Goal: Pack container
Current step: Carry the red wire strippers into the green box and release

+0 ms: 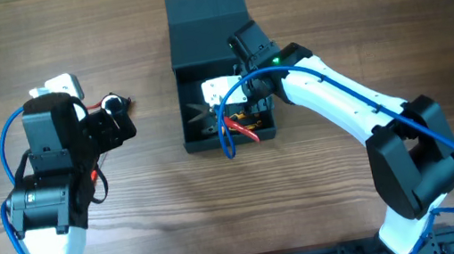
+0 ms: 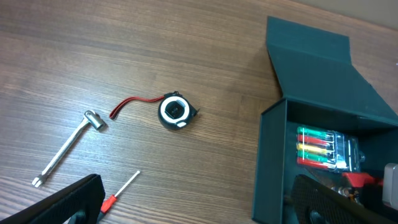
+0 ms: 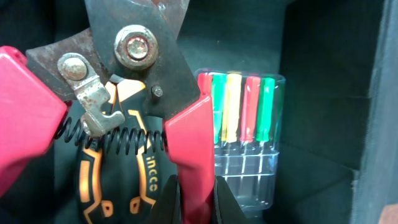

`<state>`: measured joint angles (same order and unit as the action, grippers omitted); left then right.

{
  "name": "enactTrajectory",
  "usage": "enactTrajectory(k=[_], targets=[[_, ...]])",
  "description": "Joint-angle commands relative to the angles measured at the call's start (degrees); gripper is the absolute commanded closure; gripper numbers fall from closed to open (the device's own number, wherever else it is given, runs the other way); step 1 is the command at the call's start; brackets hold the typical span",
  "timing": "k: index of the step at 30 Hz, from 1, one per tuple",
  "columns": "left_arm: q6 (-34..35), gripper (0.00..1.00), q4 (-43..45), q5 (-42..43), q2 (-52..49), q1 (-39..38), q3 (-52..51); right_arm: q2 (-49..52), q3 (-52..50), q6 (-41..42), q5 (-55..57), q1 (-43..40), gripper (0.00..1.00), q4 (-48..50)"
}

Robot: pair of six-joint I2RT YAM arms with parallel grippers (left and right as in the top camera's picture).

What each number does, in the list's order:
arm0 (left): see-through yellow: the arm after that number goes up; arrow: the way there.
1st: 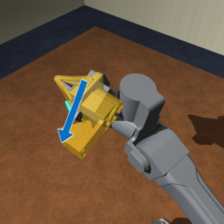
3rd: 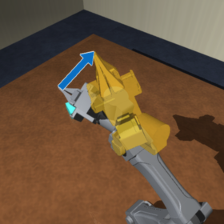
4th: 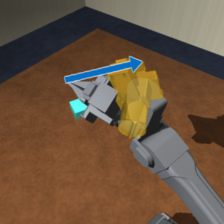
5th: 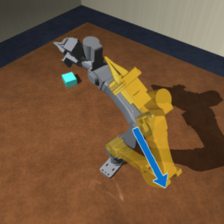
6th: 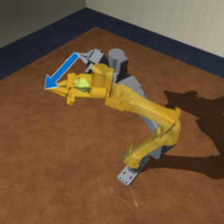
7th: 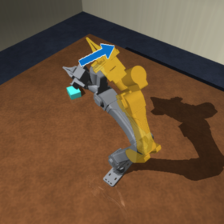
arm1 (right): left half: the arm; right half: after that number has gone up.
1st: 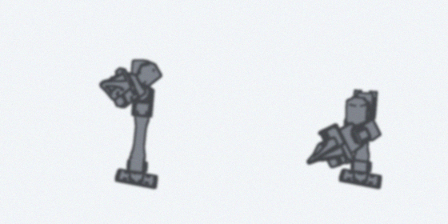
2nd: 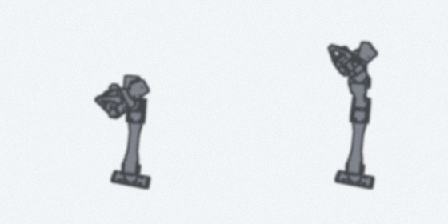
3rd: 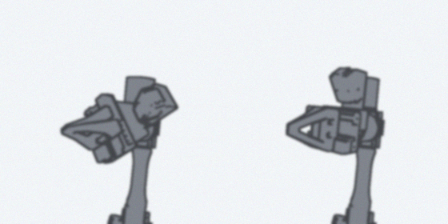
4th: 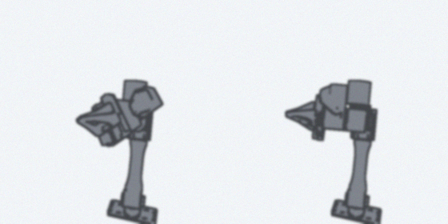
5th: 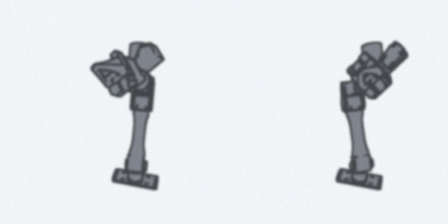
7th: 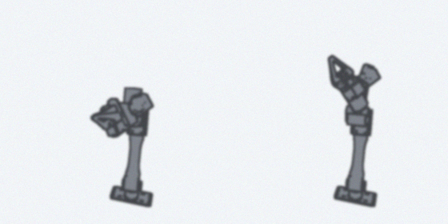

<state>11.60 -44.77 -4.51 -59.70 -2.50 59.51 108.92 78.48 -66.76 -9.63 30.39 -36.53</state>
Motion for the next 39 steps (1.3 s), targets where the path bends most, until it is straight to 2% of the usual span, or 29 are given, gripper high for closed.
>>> enactTrajectory(k=[1,8,22,23,24,25,26,30,36,39], targets=[[-0.90,0.00,0.13,-0.31,0.00,0.39,0.98,1.53,0.76,-1.20,1.07,0.79,0.96,1.33],[-0.90,0.00,0.13,-0.33,0.00,0.39,0.98,1.55,0.76,-0.59,5.18,0.31,0.96,9.70],[-0.90,0.00,0.13,-0.33,0.00,0.39,0.98,1.55,0.74,1.03,-1.88,0.59,0.95,2.40],[-0.90,0.00,0.13,-0.31,0.00,0.39,0.98,1.55,0.74,1.29,-1.90,0.70,0.87,2.32],[-0.90,0.00,0.13,-0.31,0.00,0.39,0.98,1.55,0.74,2.25,-1.90,0.90,0.73,2.32],[-0.90,0.00,0.13,-0.31,0.00,0.39,0.98,1.55,0.74,3.37,-1.92,1.11,0.64,2.34],[-0.90,0.00,0.13,-0.33,0.00,0.39,0.98,1.55,0.74,4.35,-1.86,1.27,0.59,2.36],[-0.90,0.00,0.13,-0.31,0.00,0.39,0.98,1.51,0.76,4.66,-1.79,1.70,0.59,3.06],[-0.90,0.00,0.13,-0.31,0.00,0.39,0.98,-1.90,0.83,12.90,0.13,1.70,0.60,8.31],[-0.90,0.00,0.13,-0.33,0.00,0.39,0.98,-6.49,0.83,24.74,-0.39,1.99,0.55,12.02]])
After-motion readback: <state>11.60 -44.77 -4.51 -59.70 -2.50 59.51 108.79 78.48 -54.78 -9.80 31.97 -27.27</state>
